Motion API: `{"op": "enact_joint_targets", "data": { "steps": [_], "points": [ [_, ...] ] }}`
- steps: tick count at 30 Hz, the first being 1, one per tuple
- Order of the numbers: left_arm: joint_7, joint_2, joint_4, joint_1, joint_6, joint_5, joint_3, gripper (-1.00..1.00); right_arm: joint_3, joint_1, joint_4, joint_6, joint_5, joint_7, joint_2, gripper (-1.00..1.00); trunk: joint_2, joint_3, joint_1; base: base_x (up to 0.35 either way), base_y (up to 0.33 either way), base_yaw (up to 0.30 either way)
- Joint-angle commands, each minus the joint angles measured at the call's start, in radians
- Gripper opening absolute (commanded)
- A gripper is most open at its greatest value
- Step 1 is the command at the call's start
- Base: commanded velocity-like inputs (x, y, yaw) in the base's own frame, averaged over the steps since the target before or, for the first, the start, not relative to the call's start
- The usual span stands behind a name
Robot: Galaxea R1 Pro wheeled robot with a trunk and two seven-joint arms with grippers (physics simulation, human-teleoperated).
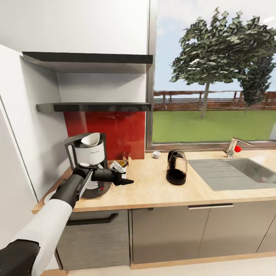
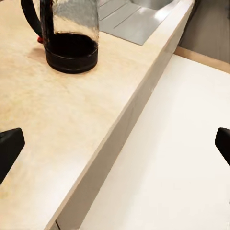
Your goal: Set up a coffee station on the kitchen countertop: keep the coffee maker on the countertop, move the bottle of coffee from the kitchen shelf to the counter next to the coffee maker, place a paper coffee filter on top of the coffee maker, put the saucer next to the coffee maker with the coffee cup on the saucer, and place the electric kettle next to the coffee maker.
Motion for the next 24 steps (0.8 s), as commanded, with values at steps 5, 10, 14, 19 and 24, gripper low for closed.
{"op": "enact_joint_targets", "data": {
  "steps": [5, 10, 14, 19, 24],
  "points": [
    [0.014, -0.006, -0.012, 0.003, 0.005, 0.0, 0.001, 1.0, 0.008, 0.0, 0.002, -0.004, -0.01, 0.004, 0.002, 1.0, 0.0, 0.0, 0.001, 0.317, 0.0, 0.0],
    [0.016, -0.008, -0.012, 0.004, 0.005, 0.002, 0.002, 1.0, 0.008, 0.001, 0.002, -0.004, -0.009, 0.005, 0.002, 1.0, 0.0, 0.0, 0.001, 0.333, 0.0, -0.109],
    [0.014, -0.009, -0.014, 0.002, 0.006, 0.003, 0.001, 1.0, 0.008, 0.0, 0.002, -0.004, -0.01, 0.005, 0.003, 1.0, 0.0, 0.0, 0.001, 0.335, 0.0, -0.263],
    [0.009, -0.009, -0.015, -0.001, 0.007, 0.004, -0.001, 1.0, 0.008, 0.001, 0.002, -0.003, -0.01, 0.005, 0.003, 1.0, 0.0, 0.0, 0.001, 0.336, 0.0, -0.287],
    [0.004, -0.008, -0.015, -0.005, 0.008, 0.004, -0.001, 1.0, 0.008, 0.001, 0.002, -0.003, -0.01, 0.005, 0.003, 1.0, 0.0, 0.0, 0.001, 0.336, 0.0, -0.291]
  ]
}}
